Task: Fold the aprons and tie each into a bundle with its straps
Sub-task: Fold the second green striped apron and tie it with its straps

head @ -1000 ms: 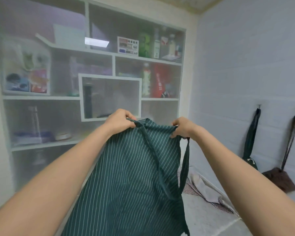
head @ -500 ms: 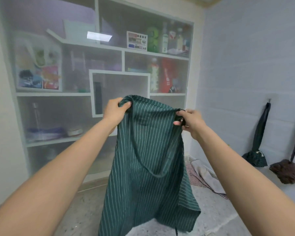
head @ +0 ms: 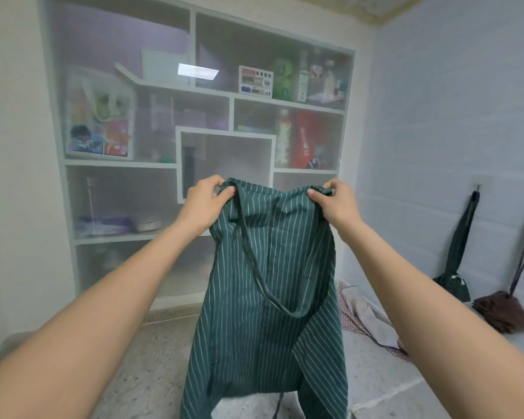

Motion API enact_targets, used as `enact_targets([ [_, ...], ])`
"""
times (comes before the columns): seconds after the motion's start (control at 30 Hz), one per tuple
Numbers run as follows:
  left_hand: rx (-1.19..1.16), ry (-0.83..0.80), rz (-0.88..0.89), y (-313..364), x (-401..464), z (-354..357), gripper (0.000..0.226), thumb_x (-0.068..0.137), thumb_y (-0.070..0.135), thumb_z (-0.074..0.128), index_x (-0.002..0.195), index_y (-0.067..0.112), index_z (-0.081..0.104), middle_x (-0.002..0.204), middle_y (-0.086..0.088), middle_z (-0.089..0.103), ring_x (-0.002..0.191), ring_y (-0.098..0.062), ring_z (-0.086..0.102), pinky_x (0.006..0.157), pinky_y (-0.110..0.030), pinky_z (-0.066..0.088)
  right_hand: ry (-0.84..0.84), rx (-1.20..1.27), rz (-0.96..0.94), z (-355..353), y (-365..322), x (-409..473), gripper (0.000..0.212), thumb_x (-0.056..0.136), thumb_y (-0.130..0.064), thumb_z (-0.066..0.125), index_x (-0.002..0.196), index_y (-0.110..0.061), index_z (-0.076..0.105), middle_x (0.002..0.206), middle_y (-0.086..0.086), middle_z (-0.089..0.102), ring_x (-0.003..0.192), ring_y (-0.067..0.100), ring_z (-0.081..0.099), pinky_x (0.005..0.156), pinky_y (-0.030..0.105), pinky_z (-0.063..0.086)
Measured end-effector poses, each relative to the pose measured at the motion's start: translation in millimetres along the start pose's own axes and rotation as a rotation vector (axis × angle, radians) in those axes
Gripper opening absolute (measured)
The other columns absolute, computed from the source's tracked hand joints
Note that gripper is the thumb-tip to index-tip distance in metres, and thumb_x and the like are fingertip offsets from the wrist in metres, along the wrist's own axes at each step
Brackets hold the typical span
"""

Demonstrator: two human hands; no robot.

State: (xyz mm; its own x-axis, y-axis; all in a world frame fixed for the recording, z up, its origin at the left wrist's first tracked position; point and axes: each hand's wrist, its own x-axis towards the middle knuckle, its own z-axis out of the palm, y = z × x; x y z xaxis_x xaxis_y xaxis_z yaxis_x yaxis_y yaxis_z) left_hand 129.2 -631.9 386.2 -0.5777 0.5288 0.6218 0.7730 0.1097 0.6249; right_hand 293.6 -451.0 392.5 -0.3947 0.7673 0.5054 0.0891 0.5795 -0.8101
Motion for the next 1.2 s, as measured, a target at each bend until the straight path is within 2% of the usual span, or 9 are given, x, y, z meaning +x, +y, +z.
enact_targets([
  [0.1, 0.005, -0.044, -0.017, 11.3, -20.1, 1.1, 0.022, 0.098, 0.026, 0.045, 0.086, 0.009, 0.054, 0.076, -0.007, 0.059, 0.074, -0.025, 0.055, 0.062, -0.031, 0.037, -0.030, -0.045, -0.014, -10.0, 0.7, -9.8, 0.033, 0.086, -0.032, 0.066, 0.073, -0.017, 0.040, 0.074, 0.006, 0.055, 0.068, 0.022, 0.051, 0.065, 0.036, 0.040],
  [0.27, 0.021, -0.053, -0.078, 18.4, -54.5, -5.7, 0.028, 0.100, 0.026, 0.042, 0.073, 0.017, 0.045, 0.068, -0.001, 0.048, 0.059, -0.014, 0.042, 0.057, -0.029, 0.032, -0.134, -0.087, -0.008, -18.2, 2.2, -29.7, 0.036, 0.081, -0.035, 0.071, 0.069, -0.017, 0.042, 0.067, 0.004, 0.057, 0.067, 0.024, 0.055, 0.065, 0.036, 0.043],
  [0.43, 0.079, -0.058, -0.077, 18.8, -69.4, -24.9, 0.032, 0.097, 0.030, 0.046, 0.090, -0.001, 0.053, 0.081, -0.018, 0.059, 0.071, -0.025, 0.052, 0.069, -0.040, 0.041, -0.161, -0.175, -0.044, -14.9, -1.3, -41.5, 0.036, 0.081, -0.039, 0.070, 0.067, -0.018, 0.044, 0.063, 0.001, 0.055, 0.065, 0.026, 0.055, 0.064, 0.033, 0.041],
  [0.6, 0.344, -0.093, -0.085, -8.9, -78.3, -38.5, 0.020, 0.095, 0.034, 0.051, 0.088, 0.016, 0.054, 0.082, -0.002, 0.061, 0.081, -0.024, 0.055, 0.067, -0.032, 0.037, -0.272, -0.438, -0.102, 1.2, -5.7, -52.2, 0.022, 0.088, -0.037, 0.063, 0.093, -0.017, 0.055, 0.084, 0.002, 0.061, 0.077, 0.023, 0.056, 0.066, 0.029, 0.038],
  [0.8, 0.587, -0.147, -0.227, -68.5, -72.2, -28.1, 0.032, 0.093, 0.043, 0.051, 0.075, 0.016, 0.050, 0.079, -0.002, 0.058, 0.077, -0.023, 0.052, 0.066, -0.033, 0.042, -0.400, -0.741, -0.127, 66.0, 24.8, -52.0, 0.032, 0.095, -0.045, 0.045, 0.098, -0.013, 0.049, 0.101, 0.009, 0.064, 0.099, 0.030, 0.059, 0.095, 0.045, 0.041],
  [0.9, 0.562, -0.193, -0.360, -114.2, -61.9, -20.2, 0.041, 0.091, 0.041, 0.055, 0.062, 0.017, 0.040, 0.064, -0.001, 0.052, 0.070, -0.023, 0.052, 0.061, -0.029, 0.036, -0.497, -0.582, -0.012, 113.2, 51.3, -40.8, 0.031, 0.095, -0.042, 0.048, 0.093, -0.010, 0.049, 0.075, 0.005, 0.067, 0.072, 0.023, 0.064, 0.074, 0.037, 0.052],
  [1.0, 0.372, -0.211, -0.526, -161.5, -43.9, -7.1, 0.035, 0.095, 0.032, 0.053, 0.066, 0.014, 0.043, 0.053, 0.000, 0.058, 0.051, -0.017, 0.058, 0.048, -0.022, 0.039, -0.548, -0.422, 0.136, 160.3, 76.6, -24.6, 0.023, 0.094, -0.031, 0.055, 0.087, -0.009, 0.053, 0.054, 0.001, 0.065, 0.043, 0.012, 0.061, 0.052, 0.028, 0.048],
  [1.1, -0.042, -0.234, -0.783, -219.2, -23.9, 8.0, 0.020, 0.099, 0.016, 0.045, 0.080, 0.008, 0.043, 0.052, -0.014, 0.065, 0.038, -0.020, 0.061, 0.030, -0.019, 0.040, -0.548, -0.358, 0.238, 217.7, 105.8, -1.5, 0.019, 0.090, -0.021, 0.063, 0.079, -0.006, 0.061, 0.051, 0.004, 0.066, 0.043, 0.008, 0.059, 0.048, 0.022, 0.045],
  [1.2, -0.140, -0.178, -0.884, -286.8, 1.5, 23.9, 0.012, 0.099, 0.010, 0.044, 0.089, 0.005, 0.047, 0.076, -0.020, 0.067, 0.052, -0.022, 0.067, 0.039, -0.023, 0.051, -0.544, -0.359, 0.303, 283.1, 135.6, 23.5, 0.024, 0.090, -0.015, 0.063, 0.069, -0.009, 0.055, 0.054, 0.004, 0.067, 0.053, 0.009, 0.056, 0.046, 0.022, 0.043],
])
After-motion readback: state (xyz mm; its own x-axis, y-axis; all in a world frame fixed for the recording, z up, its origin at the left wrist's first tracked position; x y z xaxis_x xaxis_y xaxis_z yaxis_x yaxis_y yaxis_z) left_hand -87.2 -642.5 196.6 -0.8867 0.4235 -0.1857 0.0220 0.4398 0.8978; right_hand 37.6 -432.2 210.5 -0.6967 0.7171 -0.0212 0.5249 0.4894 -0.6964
